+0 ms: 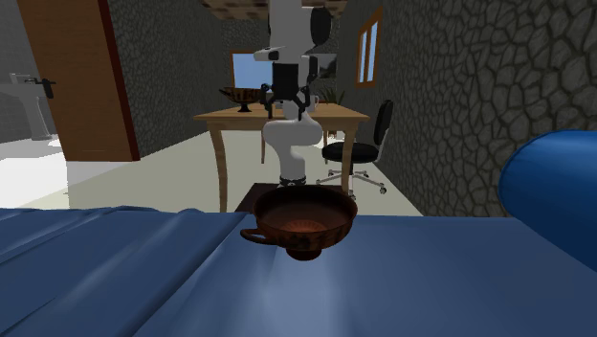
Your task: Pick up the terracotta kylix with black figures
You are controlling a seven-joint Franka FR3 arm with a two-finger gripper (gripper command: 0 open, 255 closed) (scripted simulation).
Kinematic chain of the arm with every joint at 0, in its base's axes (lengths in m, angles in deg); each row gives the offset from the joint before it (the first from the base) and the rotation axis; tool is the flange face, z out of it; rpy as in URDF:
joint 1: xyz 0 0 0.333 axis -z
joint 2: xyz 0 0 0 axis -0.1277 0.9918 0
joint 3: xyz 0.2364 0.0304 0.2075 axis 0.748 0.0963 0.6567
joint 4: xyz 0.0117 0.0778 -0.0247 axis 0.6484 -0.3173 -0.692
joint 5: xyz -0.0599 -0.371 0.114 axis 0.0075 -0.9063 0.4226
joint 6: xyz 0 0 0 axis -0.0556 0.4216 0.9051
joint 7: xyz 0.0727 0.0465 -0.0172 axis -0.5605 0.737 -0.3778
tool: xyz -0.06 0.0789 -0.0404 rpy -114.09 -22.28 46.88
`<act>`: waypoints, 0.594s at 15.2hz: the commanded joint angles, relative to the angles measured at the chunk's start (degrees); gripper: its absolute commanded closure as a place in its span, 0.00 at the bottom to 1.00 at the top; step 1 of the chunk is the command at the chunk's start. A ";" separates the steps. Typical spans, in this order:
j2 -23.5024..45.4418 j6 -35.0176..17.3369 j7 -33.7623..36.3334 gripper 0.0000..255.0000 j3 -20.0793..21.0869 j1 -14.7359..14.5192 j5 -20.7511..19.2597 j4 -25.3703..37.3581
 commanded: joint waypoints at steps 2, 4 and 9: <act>2.03 -1.63 0.13 0.00 -0.22 0.11 0.32 0.53; 6.17 -4.74 0.35 0.00 -0.68 0.27 0.97 1.82; 16.78 -11.46 0.55 0.00 -1.83 0.51 2.82 6.35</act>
